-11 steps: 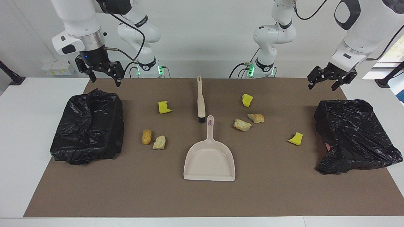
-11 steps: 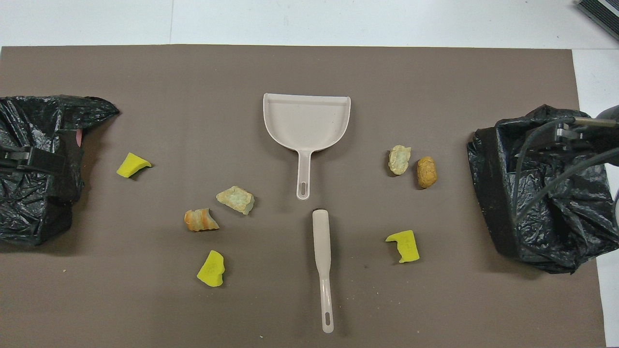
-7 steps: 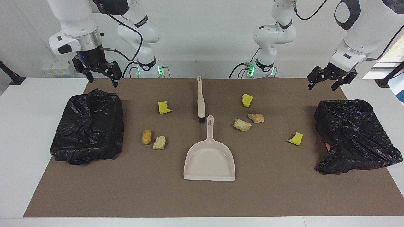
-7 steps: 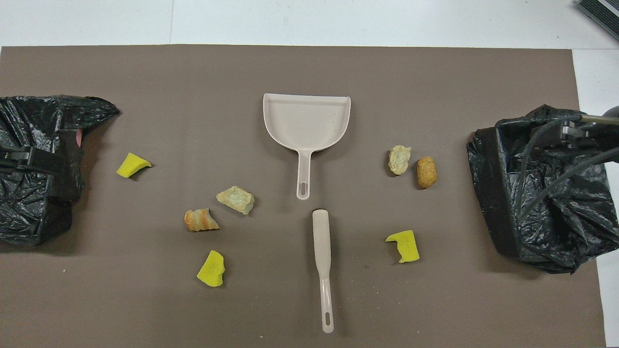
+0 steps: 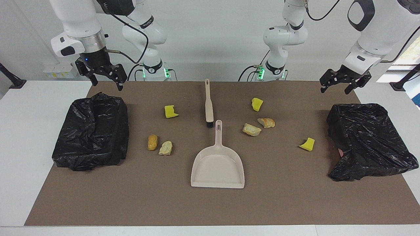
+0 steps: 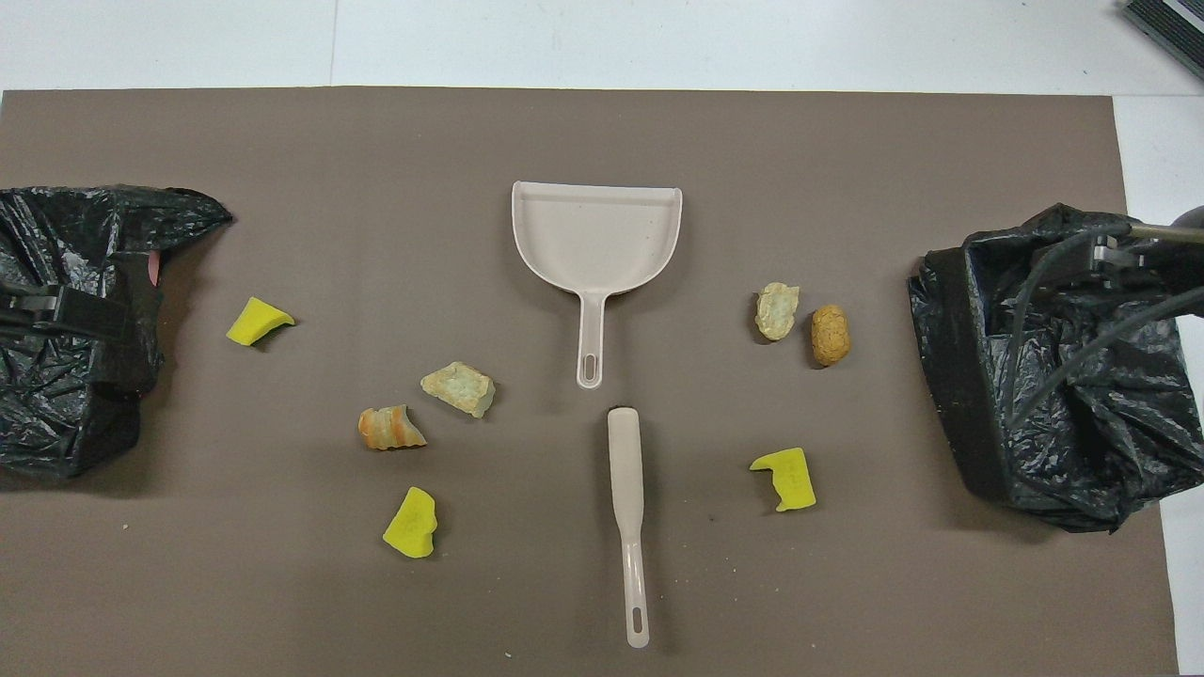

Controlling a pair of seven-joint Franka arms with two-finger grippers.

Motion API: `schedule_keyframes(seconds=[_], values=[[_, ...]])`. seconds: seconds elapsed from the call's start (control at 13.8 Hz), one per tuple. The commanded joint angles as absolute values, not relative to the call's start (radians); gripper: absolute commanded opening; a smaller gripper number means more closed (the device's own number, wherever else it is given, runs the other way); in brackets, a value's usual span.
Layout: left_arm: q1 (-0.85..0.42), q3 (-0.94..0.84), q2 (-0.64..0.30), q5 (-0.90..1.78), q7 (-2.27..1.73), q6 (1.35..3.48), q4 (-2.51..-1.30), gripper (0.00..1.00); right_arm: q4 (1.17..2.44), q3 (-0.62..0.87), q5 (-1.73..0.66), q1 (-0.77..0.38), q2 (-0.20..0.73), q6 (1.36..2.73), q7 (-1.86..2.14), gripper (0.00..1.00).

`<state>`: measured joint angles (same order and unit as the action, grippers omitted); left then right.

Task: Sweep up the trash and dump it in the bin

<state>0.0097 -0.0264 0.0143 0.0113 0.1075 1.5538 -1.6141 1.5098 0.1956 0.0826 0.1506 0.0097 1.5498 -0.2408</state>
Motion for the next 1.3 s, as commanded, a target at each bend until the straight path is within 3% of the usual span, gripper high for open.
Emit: schedule_keyframes(seconds=[0.0,0.43,0.58,0.94,1.23], values=[[0.017,-0.032,0.014,-0.005,0.117,1.563,-1.612,1.00,1.508,0.199,0.058,0.163,0.012,1.577,-0.219,1.00],[0.000,-0.040,0.023,0.000,0.106,1.530,-1.620,1.00,1.505,0.210,0.060,0.103,0.021,1.591,-0.274,1.00],[-0.056,-0.061,0.040,0.006,0.091,1.516,-1.653,1.00,1.503,0.210,0.061,0.063,0.047,1.627,-0.313,1.00],[-0.230,-0.066,0.201,0.009,-0.030,1.744,-2.000,1.00,1.503,0.210,0.077,-0.093,0.150,1.709,-0.492,1.00],[-0.392,-0.066,0.209,0.009,-0.169,1.868,-2.155,1.00,1.493,0.210,0.078,-0.239,0.279,1.796,-0.641,1.00]])
